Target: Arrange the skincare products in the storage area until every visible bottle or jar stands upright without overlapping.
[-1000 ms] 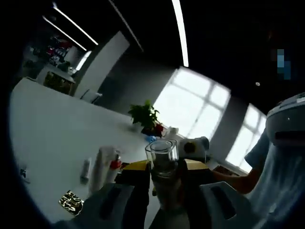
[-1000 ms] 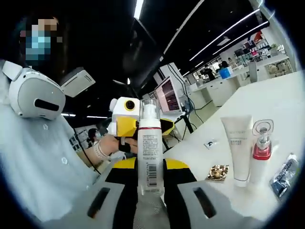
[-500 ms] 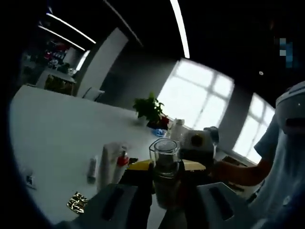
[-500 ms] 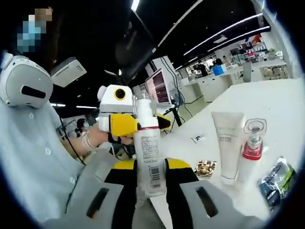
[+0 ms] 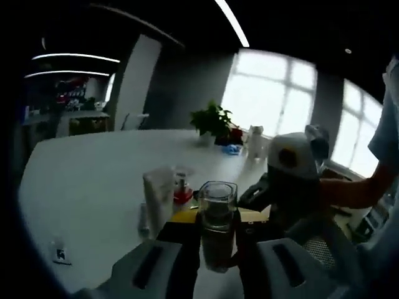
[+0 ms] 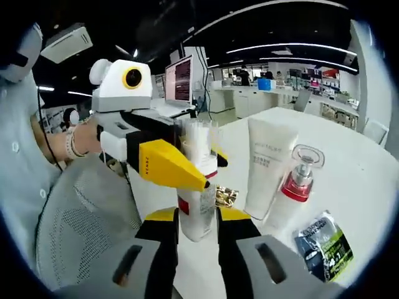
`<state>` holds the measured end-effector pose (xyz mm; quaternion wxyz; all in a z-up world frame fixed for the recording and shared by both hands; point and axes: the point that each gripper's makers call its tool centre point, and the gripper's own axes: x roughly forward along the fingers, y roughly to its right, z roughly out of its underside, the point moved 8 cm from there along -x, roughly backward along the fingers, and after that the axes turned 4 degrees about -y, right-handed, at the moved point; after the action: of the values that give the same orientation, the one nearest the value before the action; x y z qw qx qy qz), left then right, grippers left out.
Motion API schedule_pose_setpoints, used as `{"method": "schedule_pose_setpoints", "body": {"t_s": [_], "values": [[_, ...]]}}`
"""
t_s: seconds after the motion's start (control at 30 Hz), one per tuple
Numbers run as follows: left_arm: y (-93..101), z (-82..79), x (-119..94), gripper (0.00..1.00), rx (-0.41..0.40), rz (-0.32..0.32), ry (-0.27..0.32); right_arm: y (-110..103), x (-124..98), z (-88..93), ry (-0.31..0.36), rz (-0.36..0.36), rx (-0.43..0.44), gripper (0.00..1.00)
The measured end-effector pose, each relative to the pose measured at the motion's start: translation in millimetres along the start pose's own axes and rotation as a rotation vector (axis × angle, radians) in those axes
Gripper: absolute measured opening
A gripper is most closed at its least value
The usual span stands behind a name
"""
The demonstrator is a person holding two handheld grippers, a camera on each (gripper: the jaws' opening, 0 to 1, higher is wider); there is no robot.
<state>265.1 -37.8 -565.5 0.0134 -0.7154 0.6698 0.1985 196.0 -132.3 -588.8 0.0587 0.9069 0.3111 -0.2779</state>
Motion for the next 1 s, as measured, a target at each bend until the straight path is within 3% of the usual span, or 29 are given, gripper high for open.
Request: {"method": "schedule_pose_setpoints", "body": {"t_s": [0.17,0.53,0.8,1.0], "values": [[0.7,1.4,11.9,0.17,0.046,-0.013,0.0,12.3,3.3,9.0,-0.011,0.005,-0.024,0.22],[-5.0,24.1,39.7,0.16,0.115,-0.023,-0.03,34.4,17.8,38.5,-0.03,0.016,-0.073,0.22],[-9.5,44.2,48.6,0.17,0.125,-0.013,-0.055,37.8,28.9,57.2,-0.046,0.025,-0.077,0.22],[-12.8,48.6,50.9,0.17,0.14,-0.009,-0.069,38.5,33.0,62.2,-0.032,0.044,-0.079,0.22]]}}
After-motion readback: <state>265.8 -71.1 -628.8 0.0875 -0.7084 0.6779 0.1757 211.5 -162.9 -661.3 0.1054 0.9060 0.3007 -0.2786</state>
